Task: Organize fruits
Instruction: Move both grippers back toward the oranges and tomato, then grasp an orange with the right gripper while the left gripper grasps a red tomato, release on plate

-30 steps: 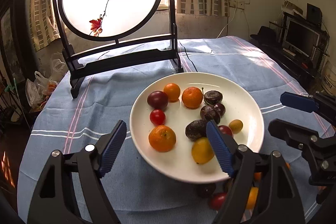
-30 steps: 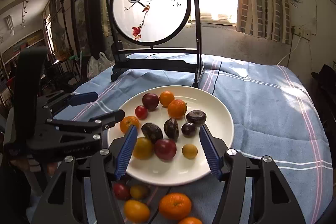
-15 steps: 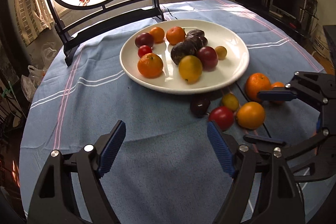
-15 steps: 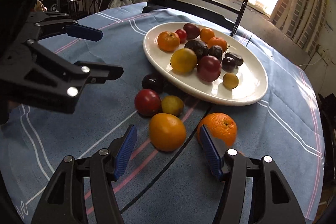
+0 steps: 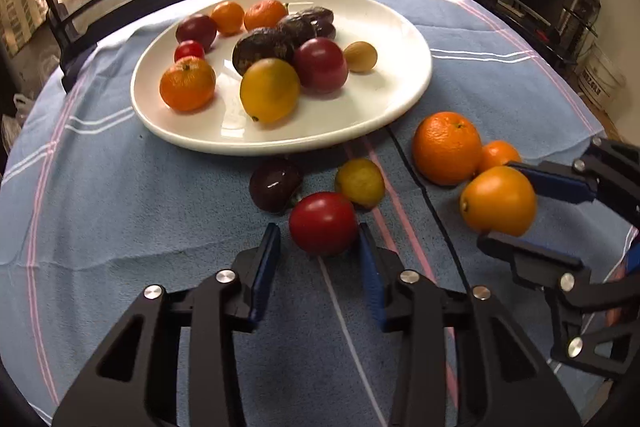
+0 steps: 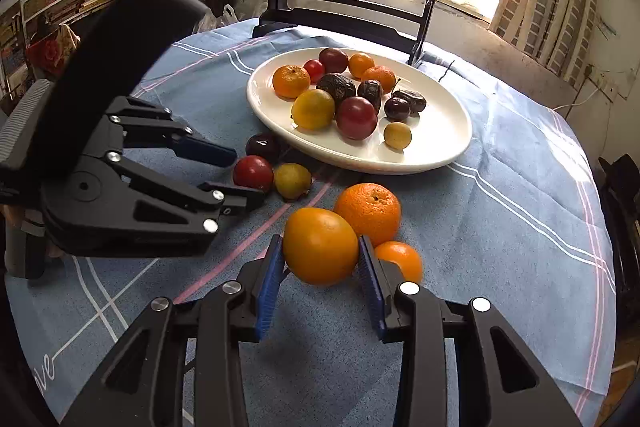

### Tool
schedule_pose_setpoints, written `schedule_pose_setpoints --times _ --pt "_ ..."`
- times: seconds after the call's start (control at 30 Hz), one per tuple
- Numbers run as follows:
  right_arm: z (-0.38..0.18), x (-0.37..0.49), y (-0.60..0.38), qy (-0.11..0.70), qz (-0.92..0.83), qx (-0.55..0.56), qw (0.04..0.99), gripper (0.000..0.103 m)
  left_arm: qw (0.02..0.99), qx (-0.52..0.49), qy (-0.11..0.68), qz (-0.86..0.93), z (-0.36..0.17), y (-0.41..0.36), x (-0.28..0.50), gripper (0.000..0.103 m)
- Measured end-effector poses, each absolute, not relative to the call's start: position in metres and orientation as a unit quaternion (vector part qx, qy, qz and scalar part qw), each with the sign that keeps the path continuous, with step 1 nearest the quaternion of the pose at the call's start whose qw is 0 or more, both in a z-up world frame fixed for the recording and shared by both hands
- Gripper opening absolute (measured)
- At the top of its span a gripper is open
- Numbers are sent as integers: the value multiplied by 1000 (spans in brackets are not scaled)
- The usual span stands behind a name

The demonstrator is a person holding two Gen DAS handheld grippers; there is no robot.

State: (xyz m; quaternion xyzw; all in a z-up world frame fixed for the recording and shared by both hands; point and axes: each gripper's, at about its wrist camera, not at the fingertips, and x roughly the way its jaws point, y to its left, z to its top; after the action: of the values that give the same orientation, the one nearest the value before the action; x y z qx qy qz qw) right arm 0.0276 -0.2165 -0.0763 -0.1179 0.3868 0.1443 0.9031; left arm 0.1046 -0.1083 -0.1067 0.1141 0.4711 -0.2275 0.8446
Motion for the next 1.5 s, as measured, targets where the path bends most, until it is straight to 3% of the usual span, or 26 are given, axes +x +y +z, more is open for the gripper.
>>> schedule_pose_setpoints --times 0.07,0.1,0.43,0.83,1.5 --pt "-78 28 -218 389 147 -114 902 38 846 107 473 -223 -106 -109 108 37" --pt "-79 28 -218 390 148 -114 902 38 846 104 472 -225 -106 -109 107 31" --pt "-67 26 -216 375 150 -115 908 38 876 145 406 -217 -66 -95 87 31" --pt "20 86 -235 282 110 -71 950 38 929 126 308 -161 5 -97 155 31" --pt "-24 157 -239 329 83 -31 940 38 919 121 344 -148 -42 -102 199 31"
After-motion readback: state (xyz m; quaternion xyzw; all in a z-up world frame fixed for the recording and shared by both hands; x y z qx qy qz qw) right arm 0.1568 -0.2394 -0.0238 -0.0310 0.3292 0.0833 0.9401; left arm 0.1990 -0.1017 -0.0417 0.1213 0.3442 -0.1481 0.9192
